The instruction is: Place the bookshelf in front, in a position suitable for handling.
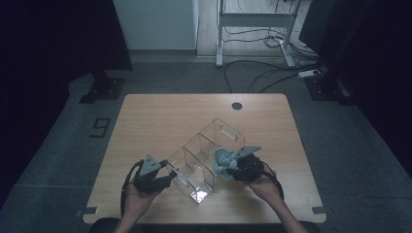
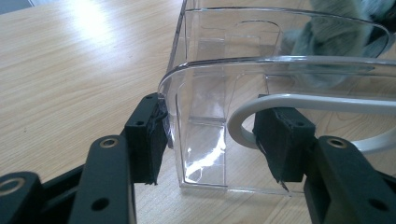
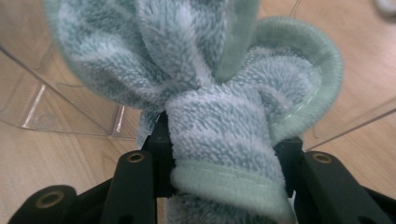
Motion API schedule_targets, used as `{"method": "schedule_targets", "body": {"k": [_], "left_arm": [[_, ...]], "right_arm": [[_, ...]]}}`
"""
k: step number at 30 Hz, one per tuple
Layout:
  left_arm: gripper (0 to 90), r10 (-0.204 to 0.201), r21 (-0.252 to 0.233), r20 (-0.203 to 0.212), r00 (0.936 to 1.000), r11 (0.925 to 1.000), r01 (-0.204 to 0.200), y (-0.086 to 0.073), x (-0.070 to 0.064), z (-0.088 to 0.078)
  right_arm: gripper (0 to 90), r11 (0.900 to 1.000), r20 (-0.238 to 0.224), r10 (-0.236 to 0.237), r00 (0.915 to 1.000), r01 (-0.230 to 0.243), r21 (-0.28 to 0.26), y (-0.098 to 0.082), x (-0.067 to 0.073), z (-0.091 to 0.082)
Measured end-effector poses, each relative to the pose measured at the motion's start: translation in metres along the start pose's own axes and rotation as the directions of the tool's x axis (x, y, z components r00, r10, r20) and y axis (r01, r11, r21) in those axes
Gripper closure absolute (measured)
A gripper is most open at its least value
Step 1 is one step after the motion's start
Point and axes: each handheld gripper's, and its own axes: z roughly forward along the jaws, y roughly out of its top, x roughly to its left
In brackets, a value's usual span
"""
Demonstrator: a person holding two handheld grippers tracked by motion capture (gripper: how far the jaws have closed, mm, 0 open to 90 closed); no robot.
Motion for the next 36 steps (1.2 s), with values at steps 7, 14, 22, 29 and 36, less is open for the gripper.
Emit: {"method": "schedule_targets", "body": {"k": [7, 14, 22, 29, 36], "left_arm": [[45.4, -0.002, 0.001, 0.002, 1.0, 1.0, 0.002, 0.0, 0.0, 0.0], [45.4, -0.003, 0.001, 0.002, 1.0, 1.0, 0.003, 0.0, 0.0, 0.0], [45.3, -0.005, 0.0, 0.003, 1.0, 1.0, 0.005, 0.0, 0.0, 0.001], [45.3, -0.007, -0.002, 0.001, 1.0, 1.0, 0.007, 0.0, 0.0, 0.001], [45.3, -0.006, -0.005, 0.001, 1.0, 1.0, 0.006, 0.0, 0.0, 0.001]], "right_arm": [[54.2, 1.0, 0.006, 0.005, 1.0, -0.005, 0.006, -0.001, 0.0, 0.006], [54.1, 0.999, 0.01, 0.005, 0.9999, -0.006, 0.033, -0.005, 0.0, 0.016], [54.1, 0.995, 0.031, -0.023, 0.9993, 0.019, 0.1, -0.012, 0.003, 0.034], [54.2, 0.995, 0.034, -0.005, 0.9994, 0.002, 0.102, -0.017, 0.004, 0.038], [54.1, 0.995, 0.003, 0.034, 0.9994, -0.034, 0.096, -0.02, 0.001, 0.039]]}}
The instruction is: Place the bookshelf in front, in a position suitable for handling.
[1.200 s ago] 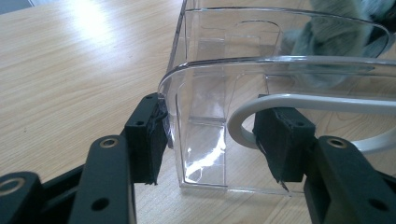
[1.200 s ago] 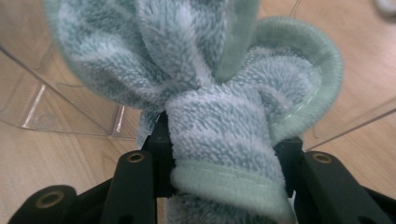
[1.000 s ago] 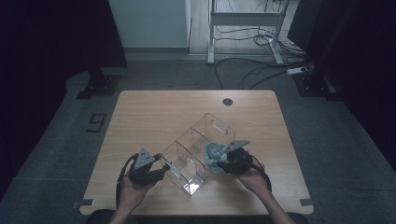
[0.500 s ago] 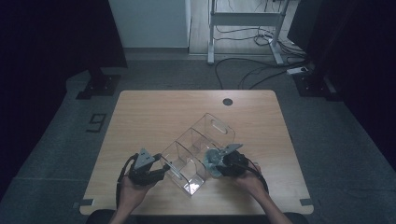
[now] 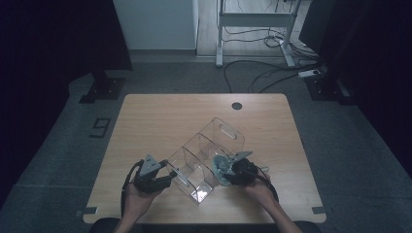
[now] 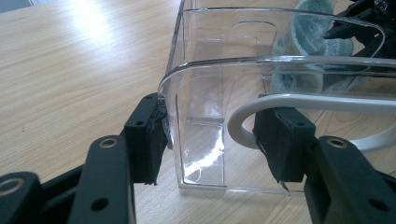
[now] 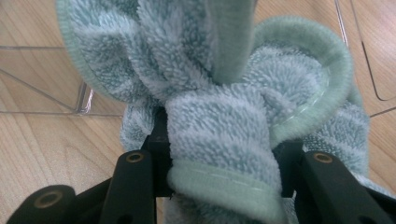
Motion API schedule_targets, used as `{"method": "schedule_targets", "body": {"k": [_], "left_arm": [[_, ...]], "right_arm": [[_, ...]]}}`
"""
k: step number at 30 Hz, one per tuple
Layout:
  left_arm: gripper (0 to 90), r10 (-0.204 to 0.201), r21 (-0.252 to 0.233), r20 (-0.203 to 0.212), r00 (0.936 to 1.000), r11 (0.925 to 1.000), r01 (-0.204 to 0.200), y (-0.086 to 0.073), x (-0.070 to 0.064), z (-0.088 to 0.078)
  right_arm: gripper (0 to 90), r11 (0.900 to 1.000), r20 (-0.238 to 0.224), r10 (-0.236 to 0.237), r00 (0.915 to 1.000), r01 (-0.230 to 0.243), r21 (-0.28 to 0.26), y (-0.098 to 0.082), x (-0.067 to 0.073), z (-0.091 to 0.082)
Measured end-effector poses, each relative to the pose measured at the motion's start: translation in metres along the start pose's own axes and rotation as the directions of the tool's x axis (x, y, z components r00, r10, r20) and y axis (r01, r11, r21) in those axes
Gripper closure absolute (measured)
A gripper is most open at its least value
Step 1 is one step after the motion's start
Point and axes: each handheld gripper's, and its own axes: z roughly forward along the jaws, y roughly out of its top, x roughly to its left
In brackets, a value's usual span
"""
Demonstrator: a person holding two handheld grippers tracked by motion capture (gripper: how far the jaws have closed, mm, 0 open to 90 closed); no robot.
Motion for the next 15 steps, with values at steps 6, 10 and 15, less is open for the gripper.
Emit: {"method": "schedule_targets", "body": {"k": [6, 10, 15], "left_arm": [[45.2, 0.0, 0.001, -0.001, 1.0, 1.0, 0.0, 0.0, 0.0, 0.0], [45.3, -0.001, 0.0, 0.001, 1.0, 1.0, 0.001, 0.0, 0.0, 0.0], [45.3, -0.001, 0.0, 0.002, 1.0, 1.0, 0.001, 0.0, 0.0, 0.0]], "right_arm": [[53.3, 1.0, 0.002, -0.005, 1.0, 0.005, 0.0, 0.001, 0.001, -0.003], [53.2, 1.0, -0.019, -0.005, 0.9998, 0.004, -0.016, 0.0, 0.0, -0.009], [53.4, 0.999, -0.037, 0.006, 0.9993, -0.007, -0.031, -0.001, 0.001, -0.024]]}}
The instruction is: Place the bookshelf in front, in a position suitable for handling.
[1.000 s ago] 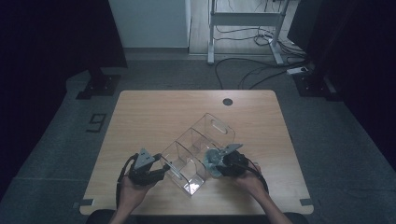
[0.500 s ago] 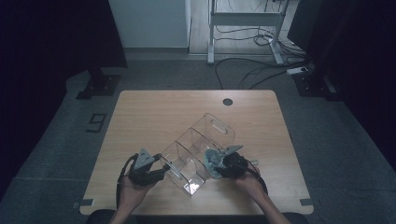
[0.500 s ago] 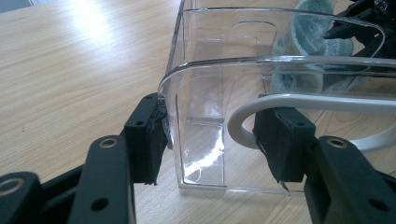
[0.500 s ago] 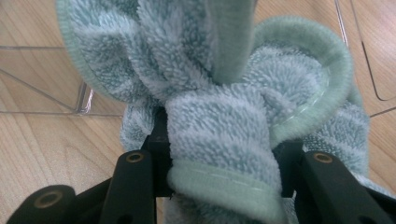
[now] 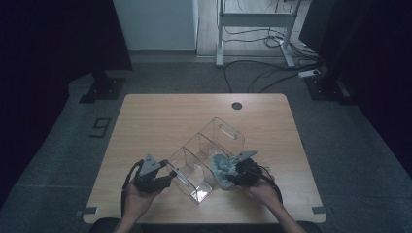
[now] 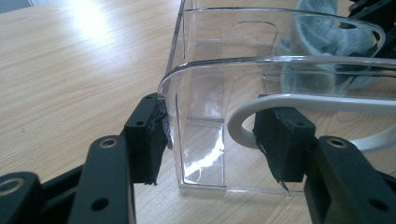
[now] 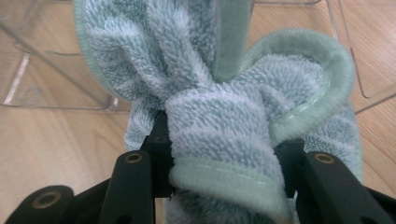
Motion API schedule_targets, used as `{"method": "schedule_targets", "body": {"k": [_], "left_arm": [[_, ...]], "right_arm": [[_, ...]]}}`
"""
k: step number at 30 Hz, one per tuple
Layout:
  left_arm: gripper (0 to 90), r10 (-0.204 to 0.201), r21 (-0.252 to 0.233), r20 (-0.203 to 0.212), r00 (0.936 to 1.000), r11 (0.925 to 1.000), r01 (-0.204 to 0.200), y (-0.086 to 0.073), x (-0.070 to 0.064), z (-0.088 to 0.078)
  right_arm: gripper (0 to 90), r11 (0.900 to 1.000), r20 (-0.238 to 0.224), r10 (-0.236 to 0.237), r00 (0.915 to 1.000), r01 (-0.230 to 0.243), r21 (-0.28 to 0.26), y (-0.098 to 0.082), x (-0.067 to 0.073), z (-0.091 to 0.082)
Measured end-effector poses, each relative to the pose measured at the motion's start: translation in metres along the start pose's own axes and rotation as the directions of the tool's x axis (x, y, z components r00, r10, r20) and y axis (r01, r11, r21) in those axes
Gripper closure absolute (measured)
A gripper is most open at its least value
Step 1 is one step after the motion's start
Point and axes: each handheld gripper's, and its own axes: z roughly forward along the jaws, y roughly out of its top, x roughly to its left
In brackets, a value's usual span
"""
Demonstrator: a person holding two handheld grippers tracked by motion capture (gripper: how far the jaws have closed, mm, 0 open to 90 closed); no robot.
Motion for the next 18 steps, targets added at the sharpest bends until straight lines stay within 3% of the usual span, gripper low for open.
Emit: {"method": "schedule_targets", "body": {"k": [9, 18], "left_arm": [[45.3, -0.001, -0.001, -0.001, 1.0, 1.0, 0.001, 0.0, 0.0, 0.0], [45.3, 0.0, 0.0, -0.001, 1.0, 1.0, 0.0, 0.0, 0.0, 0.0]], "right_arm": [[53.5, 0.999, -0.016, 0.012, 0.9998, -0.013, -0.043, -0.008, 0.005, -0.026], [53.5, 0.996, -0.022, -0.008, 0.9997, 0.006, -0.089, -0.006, 0.012, -0.055]]}}
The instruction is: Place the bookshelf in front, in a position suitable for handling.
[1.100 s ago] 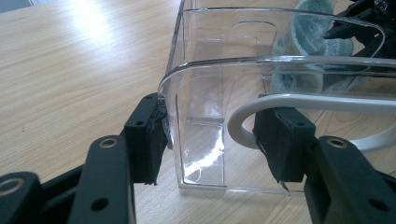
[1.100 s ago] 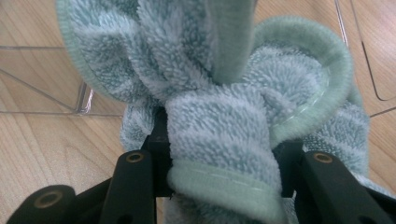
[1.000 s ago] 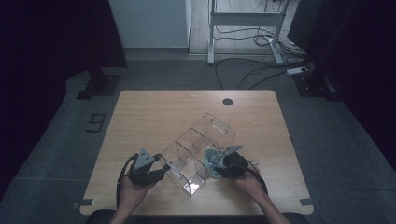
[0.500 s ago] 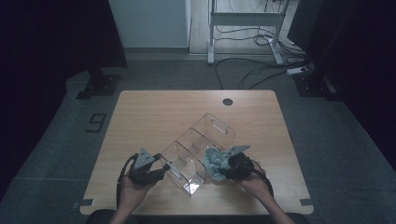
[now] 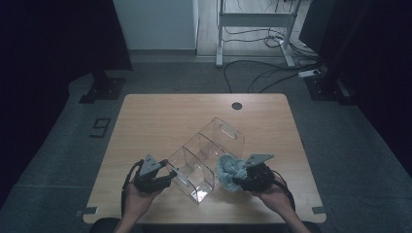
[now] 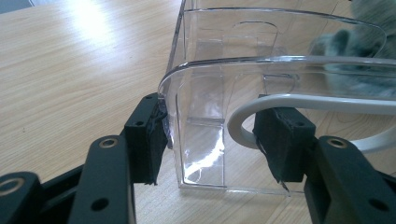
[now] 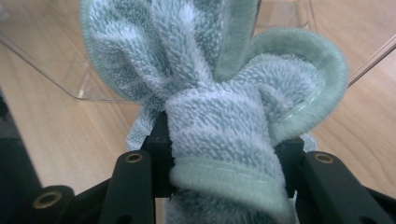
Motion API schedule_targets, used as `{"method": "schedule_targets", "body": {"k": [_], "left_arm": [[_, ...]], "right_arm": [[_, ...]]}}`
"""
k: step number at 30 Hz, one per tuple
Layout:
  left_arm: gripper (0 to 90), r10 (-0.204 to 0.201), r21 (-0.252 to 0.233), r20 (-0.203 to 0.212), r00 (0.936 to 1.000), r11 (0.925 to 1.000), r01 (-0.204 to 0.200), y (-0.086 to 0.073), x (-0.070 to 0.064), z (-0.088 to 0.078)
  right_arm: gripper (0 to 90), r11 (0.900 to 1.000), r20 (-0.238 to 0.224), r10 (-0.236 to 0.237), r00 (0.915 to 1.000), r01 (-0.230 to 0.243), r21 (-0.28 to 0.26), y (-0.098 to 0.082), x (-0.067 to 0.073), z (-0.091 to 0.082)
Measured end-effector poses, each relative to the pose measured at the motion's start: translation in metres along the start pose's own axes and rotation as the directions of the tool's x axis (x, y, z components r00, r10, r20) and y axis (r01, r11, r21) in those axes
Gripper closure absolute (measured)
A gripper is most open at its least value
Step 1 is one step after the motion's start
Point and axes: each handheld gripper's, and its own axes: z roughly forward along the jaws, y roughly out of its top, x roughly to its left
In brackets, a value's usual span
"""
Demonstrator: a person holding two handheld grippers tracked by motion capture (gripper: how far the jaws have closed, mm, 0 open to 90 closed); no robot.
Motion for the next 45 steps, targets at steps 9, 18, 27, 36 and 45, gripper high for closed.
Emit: {"method": "schedule_targets", "body": {"k": [9, 18, 27, 36, 45], "left_arm": [[45.3, 0.0, -0.001, 0.0, 1.0, 1.0, 0.0, 0.0, 0.0, 0.0], [45.3, 0.002, -0.001, 0.001, 1.0, 1.0, -0.002, 0.0, 0.0, 0.0], [45.3, 0.004, -0.001, 0.001, 1.0, 1.0, -0.004, 0.0, 0.0, 0.0], [45.3, 0.003, -0.003, 0.002, 1.0, 1.0, -0.003, 0.0, 0.0, 0.0], [45.3, 0.007, -0.001, 0.002, 1.0, 1.0, -0.007, 0.0, 0.001, 0.0]], "right_arm": [[53.5, 0.998, -0.014, -0.024, 0.9996, 0.023, -0.051, 0.023, 0.011, -0.029], [53.5, 0.994, -0.036, -0.053, 0.9979, 0.049, -0.102, 0.06, 0.019, -0.04], [53.5, 0.991, -0.05, -0.085, 0.9951, 0.079, -0.105, 0.099, 0.026, -0.027], [53.4, 0.99, -0.057, -0.112, 0.9921, 0.107, -0.09, 0.13, 0.035, 0.003], [53.3, 0.989, -0.039, -0.133, 0.9903, 0.131, -0.065, 0.154, 0.042, 0.036]]}}
